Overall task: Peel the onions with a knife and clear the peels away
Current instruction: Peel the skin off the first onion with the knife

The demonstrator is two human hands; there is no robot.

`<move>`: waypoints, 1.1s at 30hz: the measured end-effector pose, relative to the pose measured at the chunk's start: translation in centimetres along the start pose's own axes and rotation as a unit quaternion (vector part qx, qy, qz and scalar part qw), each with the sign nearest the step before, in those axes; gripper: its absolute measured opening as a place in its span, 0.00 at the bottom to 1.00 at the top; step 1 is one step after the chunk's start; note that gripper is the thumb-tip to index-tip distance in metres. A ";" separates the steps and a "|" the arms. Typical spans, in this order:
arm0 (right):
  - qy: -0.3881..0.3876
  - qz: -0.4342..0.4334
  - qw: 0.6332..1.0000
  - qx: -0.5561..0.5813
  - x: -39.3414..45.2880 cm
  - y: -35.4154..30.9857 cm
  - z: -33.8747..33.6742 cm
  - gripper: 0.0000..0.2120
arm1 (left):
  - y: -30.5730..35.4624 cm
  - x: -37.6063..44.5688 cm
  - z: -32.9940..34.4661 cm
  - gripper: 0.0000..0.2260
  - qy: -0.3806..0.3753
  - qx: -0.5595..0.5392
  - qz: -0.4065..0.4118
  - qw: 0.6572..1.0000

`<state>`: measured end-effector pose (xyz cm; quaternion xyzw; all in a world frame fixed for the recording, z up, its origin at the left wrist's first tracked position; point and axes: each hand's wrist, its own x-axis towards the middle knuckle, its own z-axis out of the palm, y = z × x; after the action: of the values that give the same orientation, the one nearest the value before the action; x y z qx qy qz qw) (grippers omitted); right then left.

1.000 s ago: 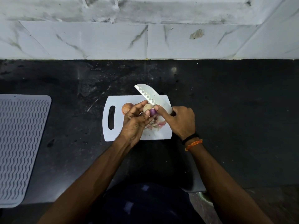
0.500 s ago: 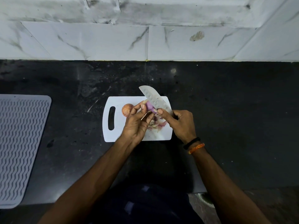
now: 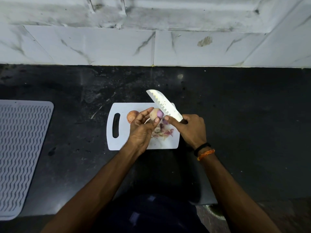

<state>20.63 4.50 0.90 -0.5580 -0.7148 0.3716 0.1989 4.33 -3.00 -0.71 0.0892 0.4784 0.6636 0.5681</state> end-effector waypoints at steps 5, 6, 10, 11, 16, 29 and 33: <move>-0.011 -0.027 0.999 -0.040 0.0 -0.3 0.3 0.32 | 0.4 -0.2 0.0 0.17 0.005 0.064 0.046 0.997; 0.000 -0.037 0.998 -0.047 0.0 -0.4 0.2 0.33 | 0.4 -0.2 0.0 0.17 0.005 0.059 0.053 0.997; 0.012 -0.077 0.994 -0.075 0.0 -0.6 0.2 0.34 | 0.5 -0.3 0.1 0.16 0.002 0.029 0.070 0.997; 0.016 -0.087 0.993 -0.081 0.0 -0.6 0.2 0.33 | 0.6 -0.4 0.2 0.16 0.001 0.023 0.072 0.997; 0.031 -0.107 0.990 -0.087 0.1 -0.6 0.3 0.33 | 0.7 -0.4 -0.3 0.17 -0.015 0.040 0.077 0.996; 0.035 -0.108 0.991 -0.070 -0.1 -1.4 0.5 0.25 | 1.0 -0.7 0.0 0.10 -0.011 -0.009 0.038 0.999; 0.044 -0.070 0.995 -0.051 0.2 -1.6 0.2 0.24 | 1.0 -0.6 -0.1 0.08 -0.009 -0.015 0.034 0.999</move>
<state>19.37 4.52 1.98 -0.5320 -0.7608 0.2948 0.2264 3.83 -3.48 0.24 0.1022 0.4600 0.6889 0.5508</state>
